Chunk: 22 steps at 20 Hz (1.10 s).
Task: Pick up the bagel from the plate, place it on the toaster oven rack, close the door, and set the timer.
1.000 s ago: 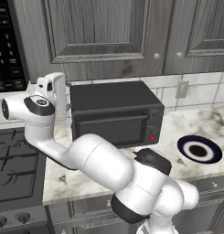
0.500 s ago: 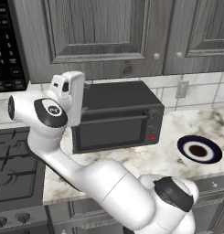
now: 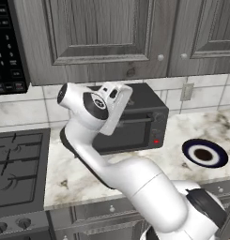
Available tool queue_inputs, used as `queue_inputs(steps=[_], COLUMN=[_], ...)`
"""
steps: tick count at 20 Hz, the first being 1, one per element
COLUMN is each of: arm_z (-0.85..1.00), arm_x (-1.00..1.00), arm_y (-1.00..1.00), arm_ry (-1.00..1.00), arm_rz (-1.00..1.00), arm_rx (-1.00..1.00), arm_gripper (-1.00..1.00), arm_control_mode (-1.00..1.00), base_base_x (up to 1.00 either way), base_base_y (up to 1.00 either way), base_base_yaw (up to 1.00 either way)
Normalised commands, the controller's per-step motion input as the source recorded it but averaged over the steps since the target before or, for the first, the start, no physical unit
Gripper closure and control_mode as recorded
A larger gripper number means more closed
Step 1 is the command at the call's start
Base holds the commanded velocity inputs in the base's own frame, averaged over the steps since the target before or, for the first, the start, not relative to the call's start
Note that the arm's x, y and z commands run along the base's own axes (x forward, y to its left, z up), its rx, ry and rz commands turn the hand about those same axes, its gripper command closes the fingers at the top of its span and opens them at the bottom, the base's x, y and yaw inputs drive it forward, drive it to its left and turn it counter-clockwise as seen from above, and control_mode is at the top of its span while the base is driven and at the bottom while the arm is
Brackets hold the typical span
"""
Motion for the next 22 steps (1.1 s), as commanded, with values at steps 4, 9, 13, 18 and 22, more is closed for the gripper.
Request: queue_inputs(steps=[4, 9, 13, 18, 22], arm_z=[-0.46, -0.38, -0.31, -0.23, -0.30], arm_x=[0.00, 0.06, 0.07, 0.00, 0.00], arm_y=[-0.96, -0.78, -0.62, -0.45, -0.30], arm_ry=[0.00, -0.01, -0.08, -0.18, -0.19], arm_rz=[-0.23, -0.17, -0.13, -0.10, -0.16], arm_rx=[0.21, 0.18, 0.13, 0.03, 0.00], arm_gripper=[-1.00, -1.00, -1.00, -1.00, -1.00], arm_control_mode=[-1.00, -1.00, -1.00, -1.00, -1.00], base_base_x=[0.00, 0.00, 0.00, 0.00, 0.00], base_base_y=[0.00, 0.00, 0.00, 0.00, 0.00], base_base_yaw=[0.00, 0.00, 0.00, 0.00, 0.00])
